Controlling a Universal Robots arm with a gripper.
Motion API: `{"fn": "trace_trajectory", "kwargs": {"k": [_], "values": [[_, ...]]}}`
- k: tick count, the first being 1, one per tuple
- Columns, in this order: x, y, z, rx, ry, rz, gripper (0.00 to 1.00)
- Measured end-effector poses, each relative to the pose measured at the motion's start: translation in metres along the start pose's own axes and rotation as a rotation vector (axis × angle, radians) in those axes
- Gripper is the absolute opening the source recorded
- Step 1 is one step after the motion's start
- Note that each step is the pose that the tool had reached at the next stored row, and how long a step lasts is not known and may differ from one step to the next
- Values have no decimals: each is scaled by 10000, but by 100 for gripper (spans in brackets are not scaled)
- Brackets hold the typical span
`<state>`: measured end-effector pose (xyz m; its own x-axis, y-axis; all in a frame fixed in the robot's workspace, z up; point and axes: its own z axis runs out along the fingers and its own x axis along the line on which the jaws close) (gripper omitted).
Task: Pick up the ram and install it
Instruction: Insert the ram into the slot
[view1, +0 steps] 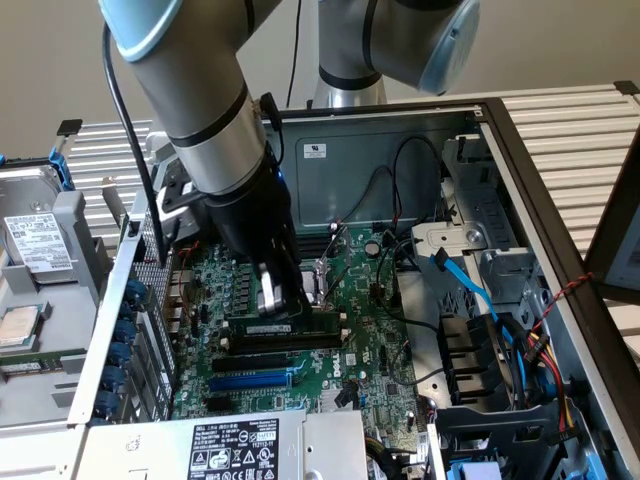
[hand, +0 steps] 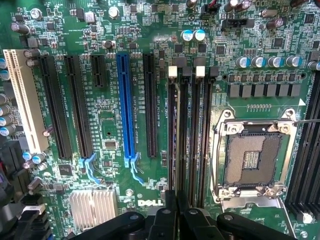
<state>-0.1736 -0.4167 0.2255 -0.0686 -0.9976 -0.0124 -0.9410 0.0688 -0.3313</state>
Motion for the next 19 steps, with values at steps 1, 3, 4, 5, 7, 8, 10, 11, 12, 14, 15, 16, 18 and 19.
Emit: {"fn": "trace_trajectory", "kwargs": {"k": [1, 3, 4, 5, 7, 8, 10, 11, 12, 14, 15, 16, 18, 19], "values": [[0, 4, -1, 19, 18, -6, 12], [0, 10, -1, 61, 47, -17, 12], [-1, 12, 0, 85, 57, -21, 12], [0, 13, 0, 110, 66, -24, 12], [0, 15, -1, 145, 83, -31, 12], [0, 15, -1, 152, 88, -34, 12], [0, 17, -1, 155, 91, -35, 12], [-1, 24, 2, 157, 92, -34, 12], [-5, 29, 5, 166, 83, -31, 12], [-7, 31, 7, 168, 76, -27, 12], [-8, 32, 9, 169, 72, -24, 12], [-9, 34, 10, 168, 70, -23, 12], [-10, 37, 13, 168, 64, -20, 12], [-10, 38, 13, 168, 64, -20, 12]]}}
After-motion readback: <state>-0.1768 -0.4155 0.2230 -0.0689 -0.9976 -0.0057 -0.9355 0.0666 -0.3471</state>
